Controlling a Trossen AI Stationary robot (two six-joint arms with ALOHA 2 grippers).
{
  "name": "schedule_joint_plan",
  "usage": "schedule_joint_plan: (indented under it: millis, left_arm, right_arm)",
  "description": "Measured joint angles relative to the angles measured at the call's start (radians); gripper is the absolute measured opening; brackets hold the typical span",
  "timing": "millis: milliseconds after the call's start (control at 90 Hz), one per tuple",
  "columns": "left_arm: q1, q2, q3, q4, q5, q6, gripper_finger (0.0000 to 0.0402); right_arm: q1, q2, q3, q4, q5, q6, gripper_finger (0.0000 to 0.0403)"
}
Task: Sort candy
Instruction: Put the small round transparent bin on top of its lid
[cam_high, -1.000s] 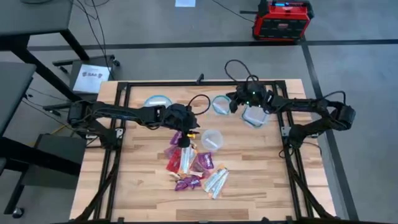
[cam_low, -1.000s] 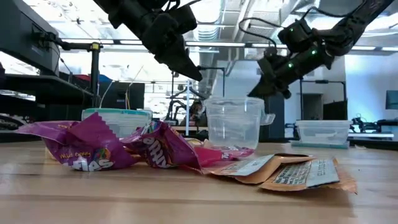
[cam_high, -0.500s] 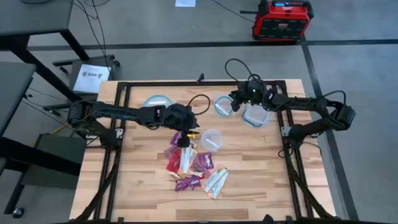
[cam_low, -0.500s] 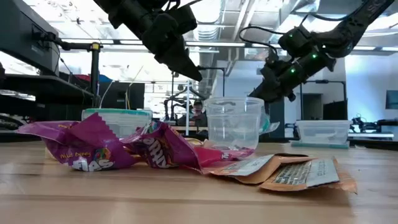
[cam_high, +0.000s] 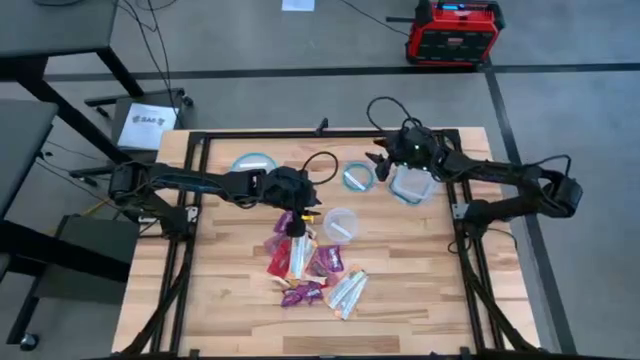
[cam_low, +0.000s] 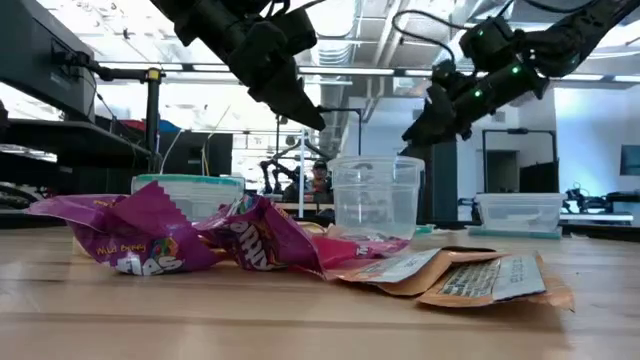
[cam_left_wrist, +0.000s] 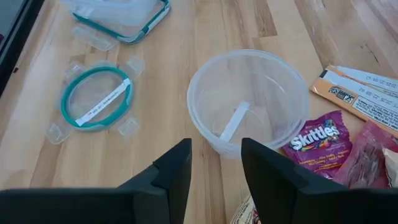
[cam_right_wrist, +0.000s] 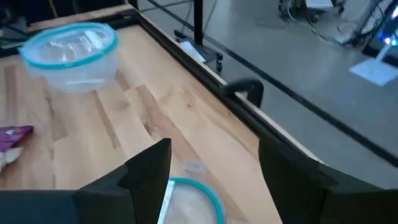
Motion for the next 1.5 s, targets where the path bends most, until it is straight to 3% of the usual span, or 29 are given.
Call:
schedule_joint_plan:
  millis: [567,933,1256,1500]
  left_arm:
    - [0.0,-0.01,0.0,-0.033,0.0,-0.009,0.0127]
    - [0.012,-0.139,-0.001,-0.144,-0.074,-0.004,0.0127]
    - [0.039,-0.164,-0.137,-0.093,-0.08,-0.098,0.0127]
    - [0.053,-0.205,-0.213,0.009,-0.078,-0.086,0.0127]
  right_arm:
    - [0.119,-0.007,0.0,0.01,0.0,-0.047,0.0223]
    - [0.273,-0.007,0.0,0.076,0.002,-0.094,0.0223]
    - [0.427,-0.007,0.0,0.085,0.027,-0.036,0.0223]
    - [0.461,-0.005,0.0,0.085,0.063,-0.018,0.0223]
